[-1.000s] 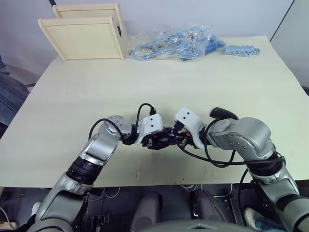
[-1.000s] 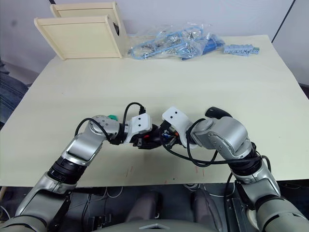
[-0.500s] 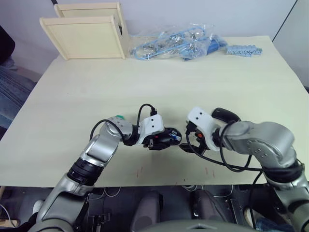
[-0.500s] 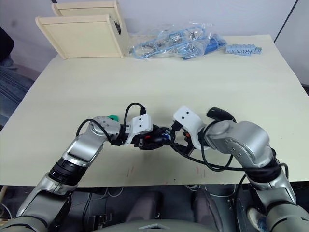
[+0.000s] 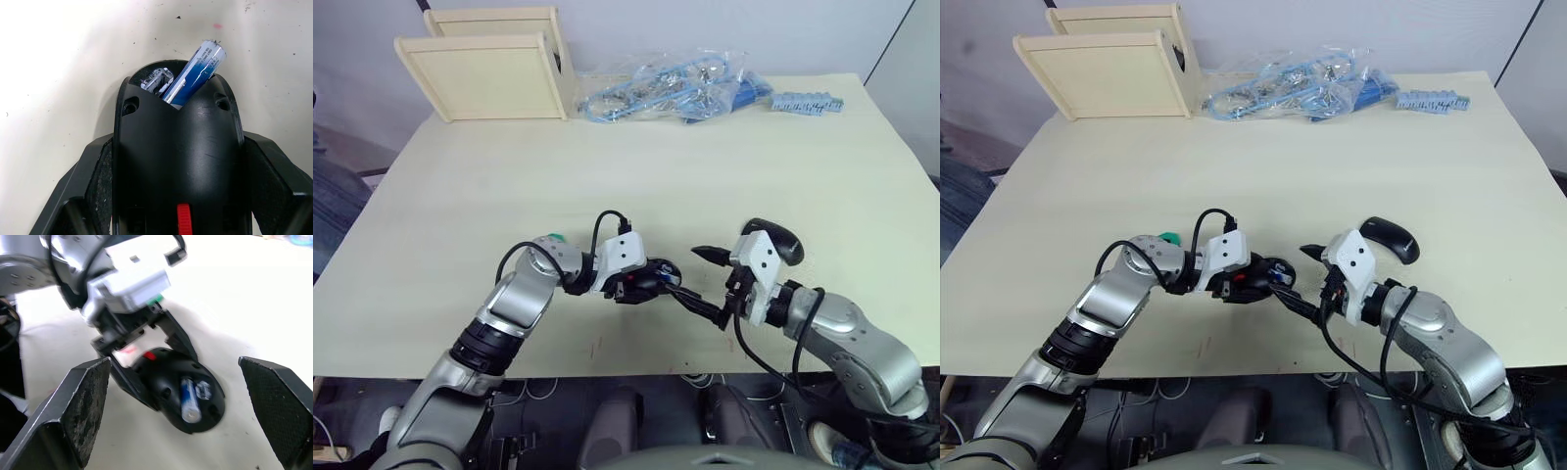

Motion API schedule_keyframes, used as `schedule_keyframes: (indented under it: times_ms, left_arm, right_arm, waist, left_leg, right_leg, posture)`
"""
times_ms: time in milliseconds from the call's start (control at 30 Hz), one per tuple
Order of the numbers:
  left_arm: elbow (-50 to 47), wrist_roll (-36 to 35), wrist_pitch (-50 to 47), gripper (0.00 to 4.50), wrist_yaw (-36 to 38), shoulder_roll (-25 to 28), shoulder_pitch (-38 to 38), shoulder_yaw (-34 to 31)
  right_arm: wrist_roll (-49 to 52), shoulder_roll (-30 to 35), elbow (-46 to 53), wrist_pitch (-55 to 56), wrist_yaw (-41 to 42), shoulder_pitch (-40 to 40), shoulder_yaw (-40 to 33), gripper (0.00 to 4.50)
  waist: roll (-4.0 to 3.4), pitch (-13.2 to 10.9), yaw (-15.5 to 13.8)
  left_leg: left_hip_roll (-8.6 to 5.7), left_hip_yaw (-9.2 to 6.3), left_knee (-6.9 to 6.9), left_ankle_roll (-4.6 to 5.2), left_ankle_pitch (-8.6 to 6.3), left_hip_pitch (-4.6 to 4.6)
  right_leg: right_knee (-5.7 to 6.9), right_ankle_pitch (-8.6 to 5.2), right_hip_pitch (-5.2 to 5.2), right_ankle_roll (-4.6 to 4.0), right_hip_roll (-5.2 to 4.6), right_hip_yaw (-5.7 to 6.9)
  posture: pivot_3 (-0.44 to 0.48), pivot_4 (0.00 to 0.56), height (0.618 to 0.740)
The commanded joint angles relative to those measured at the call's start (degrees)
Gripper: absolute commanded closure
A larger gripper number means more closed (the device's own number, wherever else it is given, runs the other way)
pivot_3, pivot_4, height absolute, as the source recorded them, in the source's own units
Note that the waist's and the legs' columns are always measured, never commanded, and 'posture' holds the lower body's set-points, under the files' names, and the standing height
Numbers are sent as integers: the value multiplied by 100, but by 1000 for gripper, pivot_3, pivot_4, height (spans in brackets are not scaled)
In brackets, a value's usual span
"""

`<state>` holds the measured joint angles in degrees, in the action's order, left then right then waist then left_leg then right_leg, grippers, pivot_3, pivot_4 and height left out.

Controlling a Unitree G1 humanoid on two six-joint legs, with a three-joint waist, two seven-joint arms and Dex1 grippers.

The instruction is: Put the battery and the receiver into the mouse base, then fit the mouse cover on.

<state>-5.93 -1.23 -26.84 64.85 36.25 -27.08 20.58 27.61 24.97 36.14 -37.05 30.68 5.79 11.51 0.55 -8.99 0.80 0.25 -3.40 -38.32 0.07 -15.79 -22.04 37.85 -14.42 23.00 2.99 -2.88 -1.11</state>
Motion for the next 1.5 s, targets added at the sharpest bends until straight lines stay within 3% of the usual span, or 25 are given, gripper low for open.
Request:
schedule_keyframes:
  times_ms: [33, 267, 600, 1267, 1500]
  left_arm:
    - [-23, 18, -37, 1521, 101, 9, 142, 259]
    - [-115, 22, -76, 1521, 70, 27, 211, 269]
    - [-62, 32, -99, 1521, 61, 36, 168, 259]
    - [-177, 5, -132, 1521, 54, 63, 259, 250]
    - [-145, 12, -159, 1521, 45, 29, 236, 265]
  right_arm:
    - [-276, -282, -476, 999, 271, -197, 199, 1016]
    - [-681, -684, -1569, 2496, 798, -396, 425, 4408]
    - [-861, -1128, -2402, 3104, 971, -287, 419, 4466]
    - [-1012, -1302, -2583, 3139, 849, -413, 363, 4466]
    - [-1229, -1495, -3340, 3261, 838, -257, 431, 4466]
  waist:
    - [-1, 0, 0]
    - [-1, -1, 6]
    - [-2, -1, 4]
    - [-3, -1, 5]
    - [-4, 1, 13]
  left_leg:
    - [0, 1, 1, 0, 0, 1]
    - [2, 3, 1, 0, 0, 5]
    - [2, 6, 1, 0, 0, 6]
    - [2, 5, 1, 0, 0, 7]
    - [2, 7, 1, 0, 0, 15]
  right_leg:
    - [1, 0, 0, 0, 0, -1]
    - [2, 0, 0, -1, 2, -4]
    - [2, 0, 0, -2, 2, -9]
    - [5, 0, 0, -2, 3, -10]
    - [8, 0, -2, -2, 3, -17]
  posture:
    - [0, 150, 740]
    - [0, 150, 740]
    - [0, 150, 740]
    - [0, 150, 740]
    - [0, 150, 740]
